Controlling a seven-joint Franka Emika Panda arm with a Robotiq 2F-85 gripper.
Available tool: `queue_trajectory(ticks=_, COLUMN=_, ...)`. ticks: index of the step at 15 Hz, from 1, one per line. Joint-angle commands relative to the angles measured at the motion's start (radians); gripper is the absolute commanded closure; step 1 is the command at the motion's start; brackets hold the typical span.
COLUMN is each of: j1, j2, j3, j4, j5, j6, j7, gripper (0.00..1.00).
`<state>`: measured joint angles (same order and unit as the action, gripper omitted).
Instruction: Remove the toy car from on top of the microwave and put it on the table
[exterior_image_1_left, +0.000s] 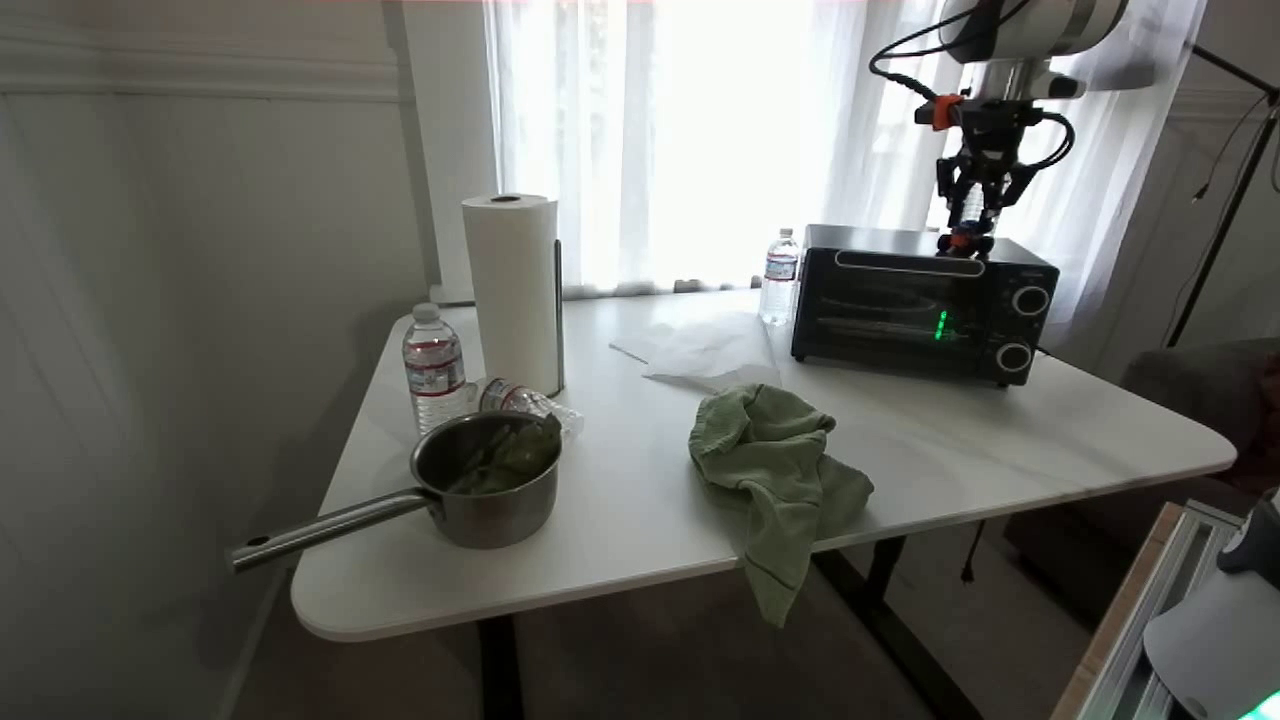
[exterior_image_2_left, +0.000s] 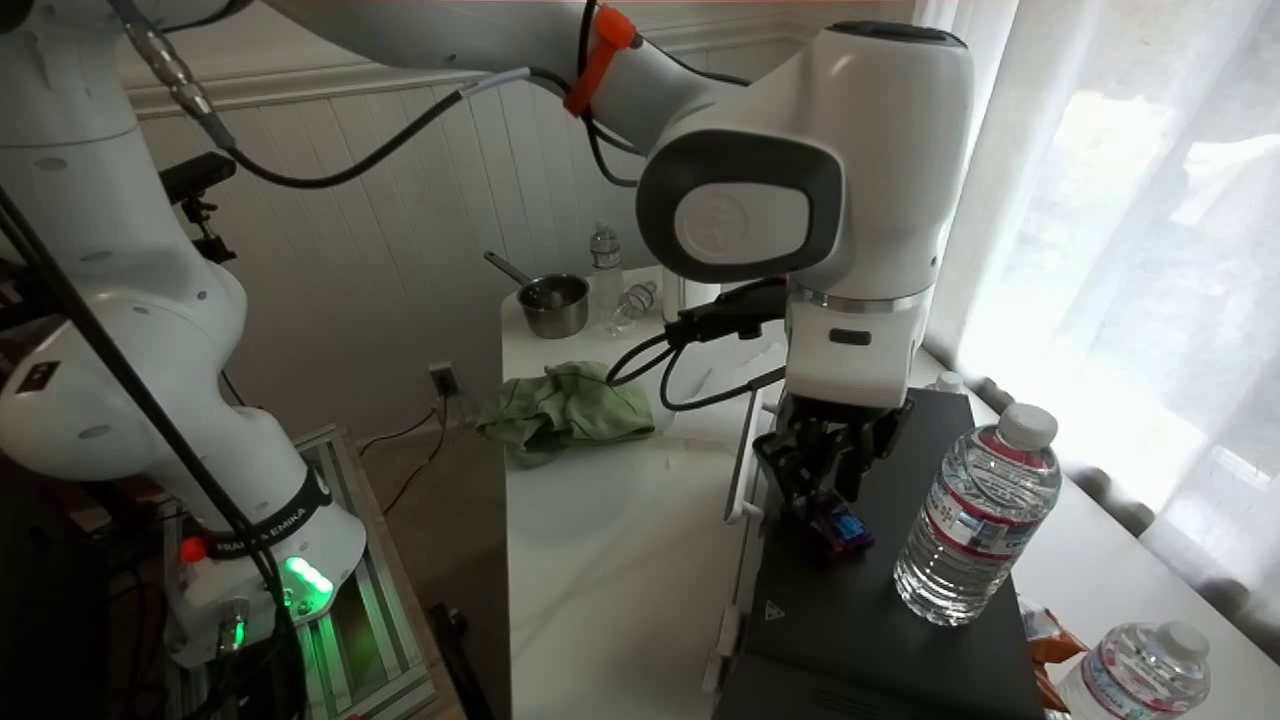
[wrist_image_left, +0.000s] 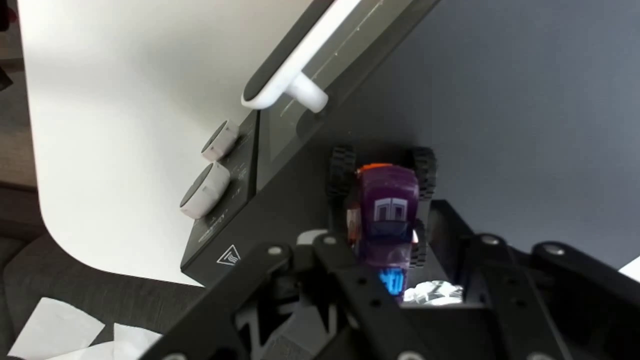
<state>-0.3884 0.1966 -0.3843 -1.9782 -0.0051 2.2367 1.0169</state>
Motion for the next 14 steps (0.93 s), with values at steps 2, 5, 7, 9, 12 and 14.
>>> queue_trajectory(ticks=2, j1=0.017, j2=-0.004, j3=-0.017, j4=0.002, j5=-0.011, j6=0.021, j7=0.031, gripper=0.90)
queue_trajectory(ticks=5, j1=0.018, j2=-0.075, j3=-0.024, j4=-0.041, j5=-0.015, j6=0.066, j7=0.017, gripper=0.93)
queue_trajectory(ticks=7, j1=0.022, j2=-0.131, j3=-0.021, j4=-0.068, j5=-0.022, j6=0.092, j7=-0.008, gripper=0.93)
queue_trajectory(ticks=9, j1=0.032, j2=-0.205, j3=-0.008, j4=-0.107, j5=-0.040, j6=0.096, j7=-0.049, gripper=0.93)
queue_trajectory(ticks=12, j1=0.059, j2=-0.343, j3=0.033, j4=-0.197, j5=-0.079, j6=0.099, j7=-0.138, gripper=0.93)
queue_trajectory(ticks=14, j1=0.074, j2=-0.433, j3=0.075, j4=-0.261, j5=-0.105, j6=0.103, j7=-0.172, gripper=0.93)
